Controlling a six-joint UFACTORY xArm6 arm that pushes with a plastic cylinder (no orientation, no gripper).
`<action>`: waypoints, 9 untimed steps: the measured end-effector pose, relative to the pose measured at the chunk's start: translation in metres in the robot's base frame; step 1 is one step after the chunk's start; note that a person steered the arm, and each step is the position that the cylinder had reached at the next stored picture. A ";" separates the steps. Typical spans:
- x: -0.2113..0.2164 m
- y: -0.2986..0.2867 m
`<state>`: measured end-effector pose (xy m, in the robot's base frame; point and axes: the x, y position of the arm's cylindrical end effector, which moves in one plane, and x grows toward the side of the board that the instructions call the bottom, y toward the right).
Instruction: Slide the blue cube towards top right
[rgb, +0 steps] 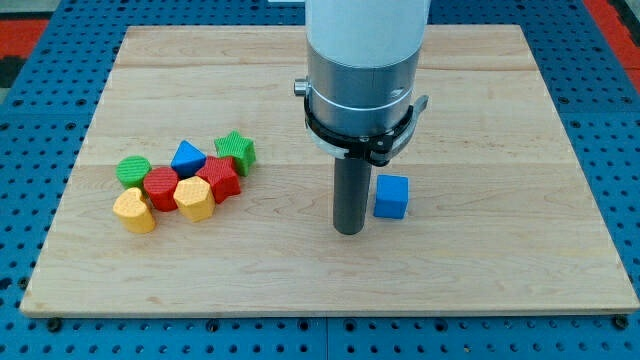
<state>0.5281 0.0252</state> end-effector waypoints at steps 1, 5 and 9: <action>0.000 0.000; -0.006 0.046; -0.214 0.130</action>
<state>0.3145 0.1553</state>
